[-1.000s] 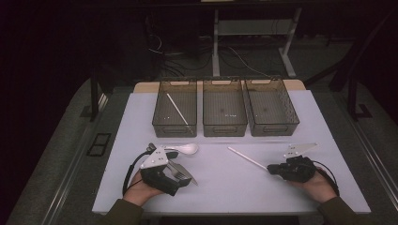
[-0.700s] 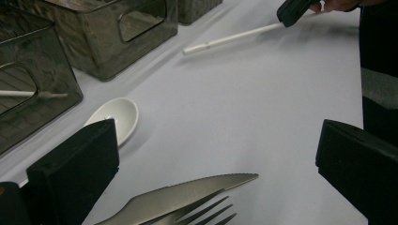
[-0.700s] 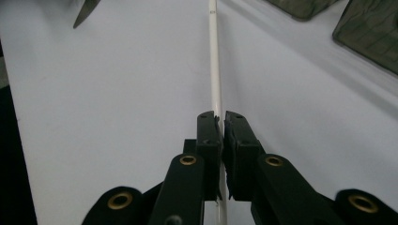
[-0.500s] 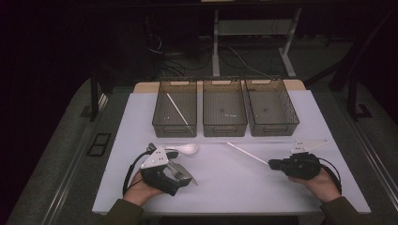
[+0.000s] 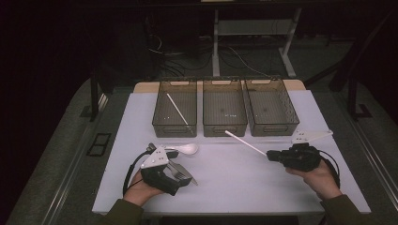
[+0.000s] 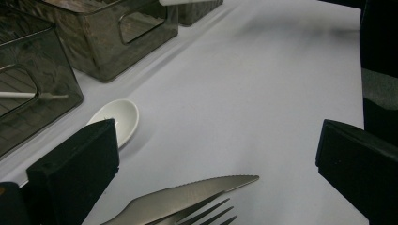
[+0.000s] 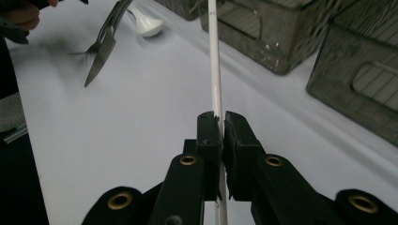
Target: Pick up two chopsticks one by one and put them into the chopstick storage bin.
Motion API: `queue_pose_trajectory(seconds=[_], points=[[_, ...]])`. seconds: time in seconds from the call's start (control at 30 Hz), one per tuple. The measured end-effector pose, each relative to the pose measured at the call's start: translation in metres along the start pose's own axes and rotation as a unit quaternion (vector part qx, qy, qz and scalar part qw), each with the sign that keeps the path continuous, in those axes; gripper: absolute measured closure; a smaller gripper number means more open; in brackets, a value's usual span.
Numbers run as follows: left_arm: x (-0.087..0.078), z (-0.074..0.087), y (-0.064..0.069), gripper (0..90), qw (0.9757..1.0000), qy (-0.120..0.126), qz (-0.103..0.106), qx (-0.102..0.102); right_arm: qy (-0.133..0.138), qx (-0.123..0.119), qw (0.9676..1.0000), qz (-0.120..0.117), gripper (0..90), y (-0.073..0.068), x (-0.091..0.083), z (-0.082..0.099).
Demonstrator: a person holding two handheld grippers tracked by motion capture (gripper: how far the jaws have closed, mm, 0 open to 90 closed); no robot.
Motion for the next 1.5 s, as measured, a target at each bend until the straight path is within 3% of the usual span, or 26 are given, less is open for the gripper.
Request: queue_pose_trajectory(seconds=[0.3,0.53,0.67,1.23,1.5], points=[[0.001,0.002,-0.001,0.0,1.0000,0.002,0.000,-0.001,0.020,0.005,0.9998,0.003,85.2,0.000,0.004,-0.025],[0.001,0.003,-0.001,0.0,1.0000,0.006,0.000,-0.006,0.029,0.003,0.9996,0.001,85.2,-0.004,0.015,-0.046],[0.001,0.003,-0.002,0.0,1.0000,0.002,0.001,0.001,0.032,-0.002,0.9995,0.001,85.2,-0.006,0.023,-0.058],[0.000,0.002,-0.001,0.0,0.9999,0.010,0.003,-0.005,0.024,0.001,0.9997,0.006,85.1,-0.011,0.053,-0.112],[-0.001,0.001,-0.001,0.0,0.9999,0.013,0.006,-0.005,0.013,-0.005,0.9999,0.008,85.2,-0.017,0.075,-0.136]])
Point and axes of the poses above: each handheld gripper's, and its own axes: x roughly forward along the jaws, z roughly out of its underside, y roughly to its right, the point moved 2 cm from there along x, roughly forward along the jaws, and after that the axes turned 2 degrees about -y, right-handed, at the moved point
